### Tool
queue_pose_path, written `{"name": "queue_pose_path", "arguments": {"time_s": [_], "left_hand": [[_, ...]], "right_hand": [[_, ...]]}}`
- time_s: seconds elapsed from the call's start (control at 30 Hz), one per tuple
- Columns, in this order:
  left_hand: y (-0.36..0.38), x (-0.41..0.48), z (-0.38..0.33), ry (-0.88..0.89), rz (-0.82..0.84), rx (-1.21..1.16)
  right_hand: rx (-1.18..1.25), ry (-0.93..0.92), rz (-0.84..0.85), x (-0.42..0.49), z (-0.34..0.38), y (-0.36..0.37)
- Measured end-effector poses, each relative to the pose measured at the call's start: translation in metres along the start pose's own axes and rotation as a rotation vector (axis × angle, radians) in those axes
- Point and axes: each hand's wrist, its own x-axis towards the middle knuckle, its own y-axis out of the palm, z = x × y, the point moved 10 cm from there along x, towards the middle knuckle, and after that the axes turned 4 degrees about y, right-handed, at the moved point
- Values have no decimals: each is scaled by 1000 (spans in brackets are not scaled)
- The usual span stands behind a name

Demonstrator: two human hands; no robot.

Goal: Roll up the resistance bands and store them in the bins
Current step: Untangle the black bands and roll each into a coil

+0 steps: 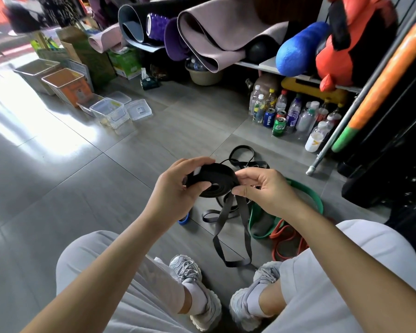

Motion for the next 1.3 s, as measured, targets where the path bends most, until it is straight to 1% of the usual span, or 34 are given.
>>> {"name": "queue_pose_path", "arguments": {"time_s": [0.07, 0.17, 0.3, 0.47, 0.63, 0.77, 0.83, 0.87, 0.93, 1.0, 1.07, 1.1, 1.17, 1.3], "left_hand": [[1, -2, 3, -26, 5, -7], [2, -1, 1, -10, 49, 54], [3, 1, -5, 19, 85, 85], [6, 2, -6, -3, 73, 38], [7, -2, 5, -75, 17, -96], [10, -7, 11, -156, -82, -284], [14, -11, 12, -174, -95, -306], [14, -11, 11, -144, -83, -246], [15, -9, 3, -21, 9, 44], [23, -9, -11, 136, 141, 401], [36, -9, -23, 246, 269, 630], [44, -10, -27, 277, 328, 692], [52, -7, -26, 280, 391, 724], [50, 0, -16, 191, 422, 584]], "right_hand": [[-117, -25, -38, -1, 3, -5], [-285, -61, -94, -2, 9, -12], [-334, -65, -98, -3, 11, -13], [-245, -3, -40, -2, -3, -3], [-136, -22, -14, -3, -7, 3], [150, -18, 7, -5, -6, 10], [214, -14, -10, -4, -8, 11], [207, -10, -11, -3, -9, 11], [131, 0, -14, -3, -10, 8], [-47, 12, -7, -1, -11, 6], [-209, 15, 23, 0, -10, 9], [-230, 13, 36, 0, -9, 10], [-215, 6, 44, 0, -8, 12], [-123, 33, 21, -3, -12, 9]]}}
